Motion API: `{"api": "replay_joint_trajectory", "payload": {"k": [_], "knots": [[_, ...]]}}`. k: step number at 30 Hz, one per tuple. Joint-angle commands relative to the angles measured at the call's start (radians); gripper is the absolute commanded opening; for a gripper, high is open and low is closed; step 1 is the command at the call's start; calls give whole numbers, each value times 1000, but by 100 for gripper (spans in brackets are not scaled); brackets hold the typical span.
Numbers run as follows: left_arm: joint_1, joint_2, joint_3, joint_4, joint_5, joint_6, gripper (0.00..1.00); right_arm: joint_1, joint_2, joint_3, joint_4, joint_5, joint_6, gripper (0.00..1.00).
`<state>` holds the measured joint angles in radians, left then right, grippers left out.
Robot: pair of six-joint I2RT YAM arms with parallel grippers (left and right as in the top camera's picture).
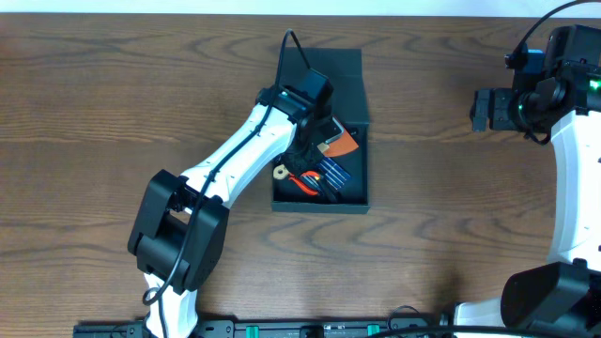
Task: Pack container
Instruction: 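Lower the scraper blade-first into the box with left gripper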
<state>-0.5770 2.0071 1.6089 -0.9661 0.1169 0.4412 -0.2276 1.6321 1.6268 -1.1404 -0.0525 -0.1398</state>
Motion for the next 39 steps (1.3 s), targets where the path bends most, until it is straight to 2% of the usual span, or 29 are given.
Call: {"api": "replay_joint_trajectory", "payload": {"k": [1,9,11,15,16,18,19,20,21,22,24,30,35,39], "knots": [[14,11,16,-16,-31,-2,13,-9,5,0,0,4,-15,99],[13,11,16,-24,-29,-62,13,-9,5,0,9,4,-15,99],[13,11,16,-32,-19,-62,7,-9,5,0,15,4,-15,99],[13,11,16,-68,7,-62,6,-9,5,0,23,4,-15,99],[13,11,16,-75,7,-62,8,-9,5,0,24,4,-15,99],[13,11,16,-85,7,-62,17,-9,5,0,26,4,-15,99],[13,11,16,-88,7,-62,25,-9,5,0,26,4,-15,99],[13,11,16,-89,7,-62,40,-9,5,0,27,4,-15,99],[13,11,16,-90,7,-62,46,-9,5,0,27,4,-15,99],[13,11,16,-92,7,-62,57,-9,5,0,26,4,-15,99],[13,11,16,-92,7,-62,67,-9,5,0,26,4,-15,99],[13,11,17,-91,2,-60,69,-9,5,0,26,4,-15,99],[10,-9,17,-79,-104,-39,68,-9,5,0,26,4,-15,99],[10,-42,17,-53,-116,-39,70,-9,5,0,26,4,-15,99]]}}
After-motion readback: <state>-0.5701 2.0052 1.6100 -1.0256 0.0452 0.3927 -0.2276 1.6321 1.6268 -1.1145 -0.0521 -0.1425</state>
